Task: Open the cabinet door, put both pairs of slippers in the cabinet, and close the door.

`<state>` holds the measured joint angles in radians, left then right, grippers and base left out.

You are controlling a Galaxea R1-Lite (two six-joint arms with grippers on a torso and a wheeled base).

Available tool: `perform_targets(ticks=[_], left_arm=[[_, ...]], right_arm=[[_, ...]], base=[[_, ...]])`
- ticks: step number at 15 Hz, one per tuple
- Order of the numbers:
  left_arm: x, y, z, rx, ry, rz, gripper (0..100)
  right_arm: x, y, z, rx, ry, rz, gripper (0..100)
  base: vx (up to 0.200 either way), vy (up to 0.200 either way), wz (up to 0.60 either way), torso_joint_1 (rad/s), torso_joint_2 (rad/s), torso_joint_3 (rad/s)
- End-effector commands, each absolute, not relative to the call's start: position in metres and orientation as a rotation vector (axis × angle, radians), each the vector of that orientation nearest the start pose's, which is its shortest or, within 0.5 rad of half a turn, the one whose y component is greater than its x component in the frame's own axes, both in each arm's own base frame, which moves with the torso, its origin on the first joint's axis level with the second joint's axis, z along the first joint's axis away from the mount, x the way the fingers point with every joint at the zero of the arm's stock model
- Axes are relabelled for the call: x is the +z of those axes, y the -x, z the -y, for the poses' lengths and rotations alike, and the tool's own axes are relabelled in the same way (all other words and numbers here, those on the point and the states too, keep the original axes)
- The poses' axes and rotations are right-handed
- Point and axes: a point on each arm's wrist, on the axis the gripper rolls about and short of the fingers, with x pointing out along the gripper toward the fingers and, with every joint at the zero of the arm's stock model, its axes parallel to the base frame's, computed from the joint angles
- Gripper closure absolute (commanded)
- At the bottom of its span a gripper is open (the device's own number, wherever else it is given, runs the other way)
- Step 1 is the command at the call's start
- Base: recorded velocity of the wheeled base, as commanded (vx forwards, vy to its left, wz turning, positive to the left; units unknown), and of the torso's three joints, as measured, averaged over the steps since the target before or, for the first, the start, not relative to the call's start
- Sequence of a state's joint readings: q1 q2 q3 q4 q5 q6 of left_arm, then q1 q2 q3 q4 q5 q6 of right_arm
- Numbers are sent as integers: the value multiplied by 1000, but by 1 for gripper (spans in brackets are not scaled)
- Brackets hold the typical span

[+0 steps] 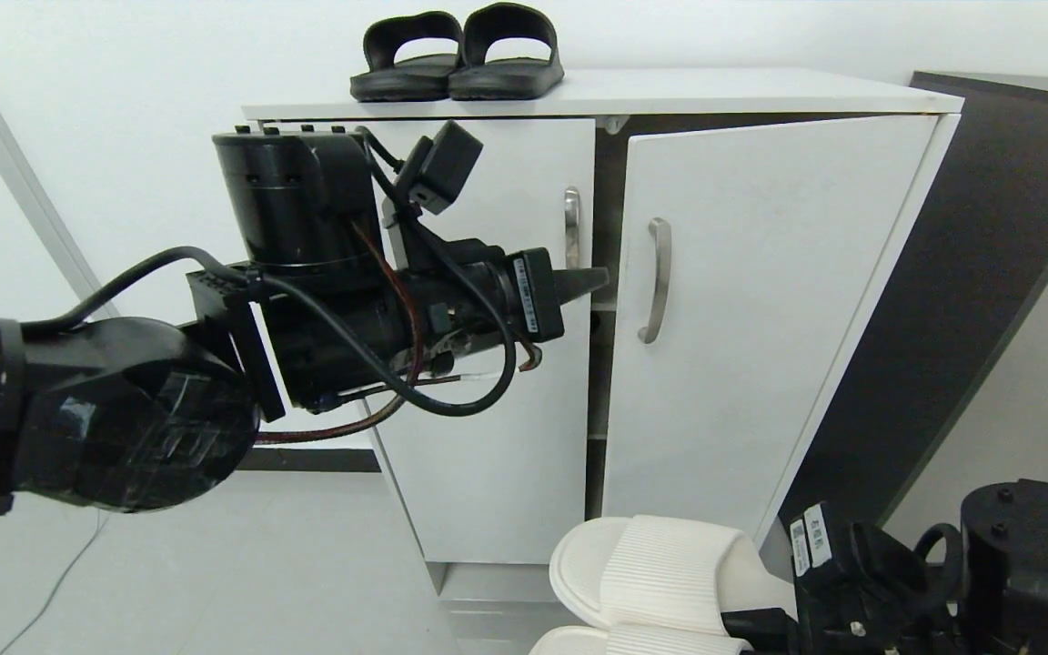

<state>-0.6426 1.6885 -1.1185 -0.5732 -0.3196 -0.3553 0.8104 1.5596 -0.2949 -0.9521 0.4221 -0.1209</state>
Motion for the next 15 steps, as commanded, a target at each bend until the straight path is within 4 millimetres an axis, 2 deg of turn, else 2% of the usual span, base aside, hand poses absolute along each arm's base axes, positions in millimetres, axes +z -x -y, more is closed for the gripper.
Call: perform_targets(ticks=[1, 9, 15], left_arm=[[269, -265, 199, -934, 356, -168, 100], [261, -311, 225, -930, 382, -122, 100], [263, -315, 229, -935, 396, -116, 100]], right_arm=[[125, -142, -163, 1243, 175, -251, 100], [122, -142, -163, 1244, 182, -258, 100], [119, -142, -165, 1248, 186, -274, 100]], base=[[0, 0, 0, 0, 0, 0], [0, 0, 0, 0, 0, 0], [0, 0, 0, 0, 0, 0]])
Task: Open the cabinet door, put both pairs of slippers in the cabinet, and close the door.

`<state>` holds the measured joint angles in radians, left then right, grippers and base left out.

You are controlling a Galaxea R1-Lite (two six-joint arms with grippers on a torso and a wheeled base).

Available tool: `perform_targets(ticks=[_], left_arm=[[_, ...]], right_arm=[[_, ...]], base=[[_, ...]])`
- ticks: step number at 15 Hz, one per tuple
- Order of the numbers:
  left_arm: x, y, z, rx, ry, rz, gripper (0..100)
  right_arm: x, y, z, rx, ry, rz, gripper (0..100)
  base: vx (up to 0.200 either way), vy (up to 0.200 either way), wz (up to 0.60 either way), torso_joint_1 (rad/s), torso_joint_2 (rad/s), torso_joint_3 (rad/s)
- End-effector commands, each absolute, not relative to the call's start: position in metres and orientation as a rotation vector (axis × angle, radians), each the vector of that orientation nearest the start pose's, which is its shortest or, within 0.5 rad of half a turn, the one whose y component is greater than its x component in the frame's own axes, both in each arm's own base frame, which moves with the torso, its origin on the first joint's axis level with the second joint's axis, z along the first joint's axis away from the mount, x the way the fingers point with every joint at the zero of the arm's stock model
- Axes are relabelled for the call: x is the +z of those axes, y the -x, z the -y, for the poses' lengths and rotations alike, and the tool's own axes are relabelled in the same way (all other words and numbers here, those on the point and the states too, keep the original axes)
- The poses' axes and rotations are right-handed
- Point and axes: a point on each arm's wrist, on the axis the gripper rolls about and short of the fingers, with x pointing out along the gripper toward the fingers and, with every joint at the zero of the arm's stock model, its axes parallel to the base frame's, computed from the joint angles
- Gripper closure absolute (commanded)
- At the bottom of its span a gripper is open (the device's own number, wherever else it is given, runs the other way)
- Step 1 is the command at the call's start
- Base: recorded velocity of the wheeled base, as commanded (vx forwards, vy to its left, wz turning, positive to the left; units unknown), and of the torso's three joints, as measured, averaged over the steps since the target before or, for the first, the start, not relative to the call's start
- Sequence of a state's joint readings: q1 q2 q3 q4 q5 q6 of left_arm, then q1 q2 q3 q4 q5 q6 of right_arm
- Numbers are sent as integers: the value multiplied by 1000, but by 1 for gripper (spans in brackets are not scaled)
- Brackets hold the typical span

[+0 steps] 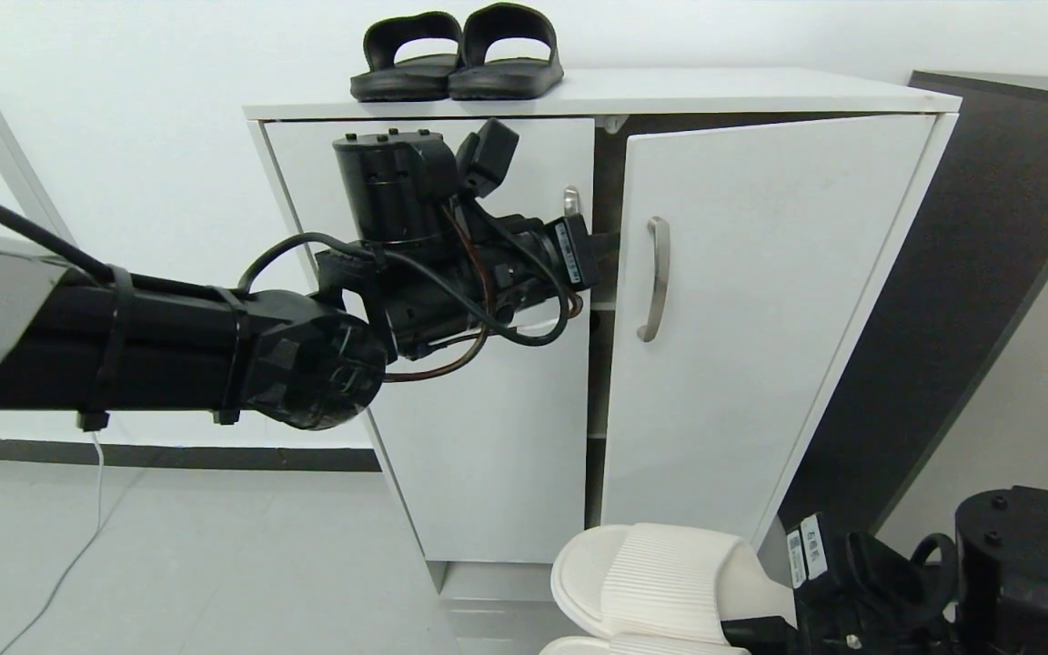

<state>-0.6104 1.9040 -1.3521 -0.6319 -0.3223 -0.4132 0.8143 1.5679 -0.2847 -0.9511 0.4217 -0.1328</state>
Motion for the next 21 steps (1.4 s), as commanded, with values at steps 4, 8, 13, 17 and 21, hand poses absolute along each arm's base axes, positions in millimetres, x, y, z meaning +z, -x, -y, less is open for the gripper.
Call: perform_targets(ticks=[4, 8, 13, 17, 21], left_arm=[[262, -314, 231, -935, 425, -128, 100], [256, -284, 265, -1033, 405, -167, 100], [260, -270, 278, -1044, 408, -111, 100], [267, -276, 235, -947, 408, -91, 100], [281, -236, 166, -781, 418, -45, 100]], right_arm=[[117, -134, -169, 1289, 193, -284, 100], [115, -125, -171, 1327, 202, -291, 100], [116, -120, -172, 1345, 206, -286, 100], [117, -125, -170, 1320, 197, -284, 100], [118, -170, -160, 1030, 159, -304, 100]], base=[[-150, 0, 0, 2, 3, 3], [-200, 0, 0, 1, 0, 4], [-80, 0, 0, 1, 1, 1], [0, 0, 0, 0, 0, 0], [0, 0, 0, 0, 0, 0]])
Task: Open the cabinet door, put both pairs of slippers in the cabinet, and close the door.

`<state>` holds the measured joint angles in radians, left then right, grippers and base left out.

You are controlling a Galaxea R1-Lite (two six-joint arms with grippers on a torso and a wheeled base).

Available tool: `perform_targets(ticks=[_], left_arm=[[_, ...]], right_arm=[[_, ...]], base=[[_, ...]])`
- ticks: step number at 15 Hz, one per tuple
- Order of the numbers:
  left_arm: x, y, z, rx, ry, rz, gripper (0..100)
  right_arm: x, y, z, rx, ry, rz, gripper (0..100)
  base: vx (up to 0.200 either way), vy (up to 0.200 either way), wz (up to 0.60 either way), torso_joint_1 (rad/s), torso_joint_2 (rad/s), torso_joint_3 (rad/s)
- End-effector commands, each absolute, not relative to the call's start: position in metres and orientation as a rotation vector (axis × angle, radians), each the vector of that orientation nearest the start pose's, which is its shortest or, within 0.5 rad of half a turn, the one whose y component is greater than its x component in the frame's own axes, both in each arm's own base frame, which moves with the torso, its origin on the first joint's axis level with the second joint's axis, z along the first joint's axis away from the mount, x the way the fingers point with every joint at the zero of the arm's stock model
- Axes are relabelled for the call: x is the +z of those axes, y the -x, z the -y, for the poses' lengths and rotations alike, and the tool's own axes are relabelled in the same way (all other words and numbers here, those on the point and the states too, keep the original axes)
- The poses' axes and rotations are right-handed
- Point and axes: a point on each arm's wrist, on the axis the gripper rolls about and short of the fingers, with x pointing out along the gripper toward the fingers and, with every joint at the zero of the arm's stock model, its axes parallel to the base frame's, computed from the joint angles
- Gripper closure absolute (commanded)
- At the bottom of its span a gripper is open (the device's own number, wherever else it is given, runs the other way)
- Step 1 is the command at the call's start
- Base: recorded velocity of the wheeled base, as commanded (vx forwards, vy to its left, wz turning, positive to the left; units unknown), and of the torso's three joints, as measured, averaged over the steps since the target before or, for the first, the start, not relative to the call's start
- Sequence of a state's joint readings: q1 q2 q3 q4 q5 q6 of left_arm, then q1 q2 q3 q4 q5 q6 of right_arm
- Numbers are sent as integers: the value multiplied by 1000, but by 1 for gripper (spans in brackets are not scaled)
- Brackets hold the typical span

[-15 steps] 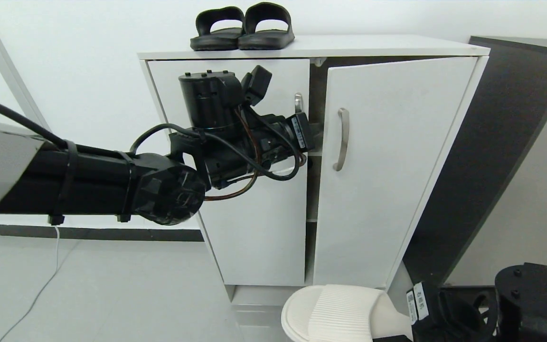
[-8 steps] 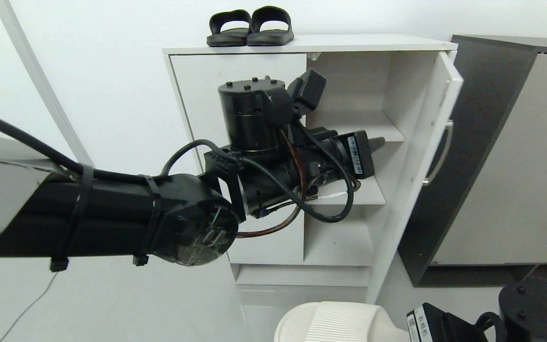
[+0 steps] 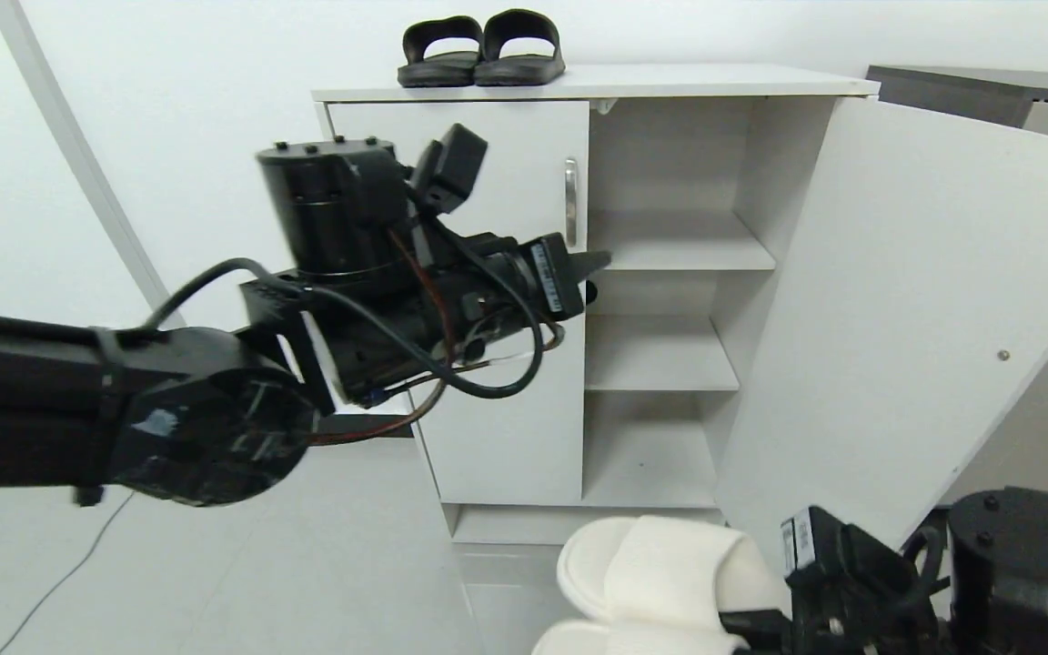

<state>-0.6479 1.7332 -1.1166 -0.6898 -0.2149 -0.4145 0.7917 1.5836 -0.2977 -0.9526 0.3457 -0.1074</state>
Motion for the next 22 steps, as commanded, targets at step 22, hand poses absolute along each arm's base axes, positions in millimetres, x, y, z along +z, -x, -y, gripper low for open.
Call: perform_targets(ticks=[22], left_arm=[[81, 16, -5, 80, 163, -39, 100]], right_arm=[[104, -207, -190, 600, 51, -343, 100]], base=[[0, 0, 0, 0, 0, 0]])
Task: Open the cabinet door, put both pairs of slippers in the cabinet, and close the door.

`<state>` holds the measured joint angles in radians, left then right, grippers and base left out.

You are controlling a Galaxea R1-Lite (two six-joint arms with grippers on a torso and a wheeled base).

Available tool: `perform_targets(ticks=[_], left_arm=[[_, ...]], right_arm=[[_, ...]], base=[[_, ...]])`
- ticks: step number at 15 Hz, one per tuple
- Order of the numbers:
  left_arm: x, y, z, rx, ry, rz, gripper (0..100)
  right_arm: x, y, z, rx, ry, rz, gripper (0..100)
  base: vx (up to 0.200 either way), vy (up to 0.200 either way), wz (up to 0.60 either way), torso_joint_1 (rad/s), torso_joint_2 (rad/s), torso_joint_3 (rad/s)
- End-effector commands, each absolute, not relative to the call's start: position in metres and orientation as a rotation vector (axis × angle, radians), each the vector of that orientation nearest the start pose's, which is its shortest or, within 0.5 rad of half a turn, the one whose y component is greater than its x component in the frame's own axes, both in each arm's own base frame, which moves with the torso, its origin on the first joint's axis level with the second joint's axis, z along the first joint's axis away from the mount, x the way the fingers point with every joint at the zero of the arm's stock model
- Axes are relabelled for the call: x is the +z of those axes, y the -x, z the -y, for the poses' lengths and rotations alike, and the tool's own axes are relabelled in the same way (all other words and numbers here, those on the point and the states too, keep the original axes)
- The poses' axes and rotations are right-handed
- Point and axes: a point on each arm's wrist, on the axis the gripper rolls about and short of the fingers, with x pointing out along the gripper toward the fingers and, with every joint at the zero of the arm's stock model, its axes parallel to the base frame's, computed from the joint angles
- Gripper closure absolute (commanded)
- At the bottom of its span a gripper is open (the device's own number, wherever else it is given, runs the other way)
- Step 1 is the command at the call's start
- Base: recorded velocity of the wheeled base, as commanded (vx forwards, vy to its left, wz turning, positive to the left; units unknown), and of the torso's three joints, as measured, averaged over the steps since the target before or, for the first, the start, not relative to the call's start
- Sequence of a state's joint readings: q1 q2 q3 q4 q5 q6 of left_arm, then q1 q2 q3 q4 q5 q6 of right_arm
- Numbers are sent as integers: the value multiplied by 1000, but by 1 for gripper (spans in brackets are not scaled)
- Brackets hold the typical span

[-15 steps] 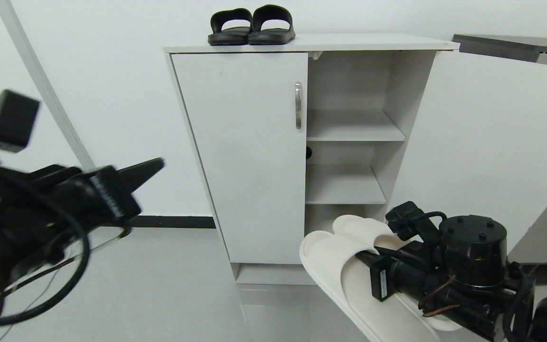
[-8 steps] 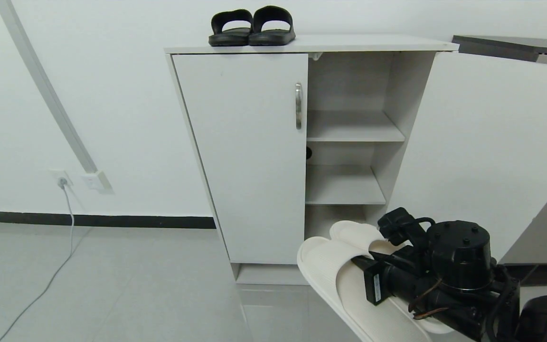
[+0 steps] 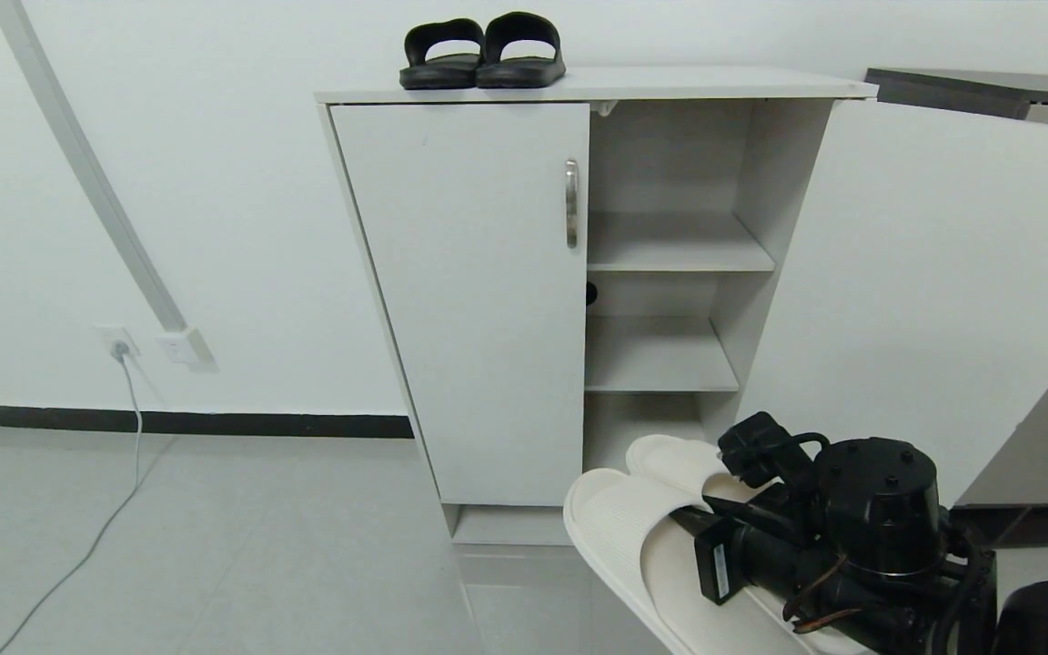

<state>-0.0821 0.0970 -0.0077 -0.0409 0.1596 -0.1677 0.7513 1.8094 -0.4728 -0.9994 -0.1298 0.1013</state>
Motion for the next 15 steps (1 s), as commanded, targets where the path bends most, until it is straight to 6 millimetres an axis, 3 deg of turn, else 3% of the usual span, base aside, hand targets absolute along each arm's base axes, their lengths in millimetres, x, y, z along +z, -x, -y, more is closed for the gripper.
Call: perform_targets(ticks=[1, 4, 7, 9, 15], left_arm=[[81, 16, -5, 80, 146, -40, 100], [79, 21, -3, 186, 89, 5, 100], [76, 23, -3, 120, 69, 3, 100], [75, 23, 1, -51, 37, -6, 100], [76, 23, 0, -8, 68, -2, 100]], right_arm=[[104, -206, -191, 604, 51, -344, 100], [101, -206, -193, 606, 51, -340, 100], [96, -209, -196, 607, 48, -317, 100], [93, -210, -199, 615, 49, -286, 100], [96, -217, -205, 548, 62, -246, 100]], base=[[0, 0, 0, 0, 0, 0], [0, 0, 0, 0, 0, 0], [0, 0, 0, 0, 0, 0], [0, 0, 0, 0, 0, 0], [0, 0, 0, 0, 0, 0]])
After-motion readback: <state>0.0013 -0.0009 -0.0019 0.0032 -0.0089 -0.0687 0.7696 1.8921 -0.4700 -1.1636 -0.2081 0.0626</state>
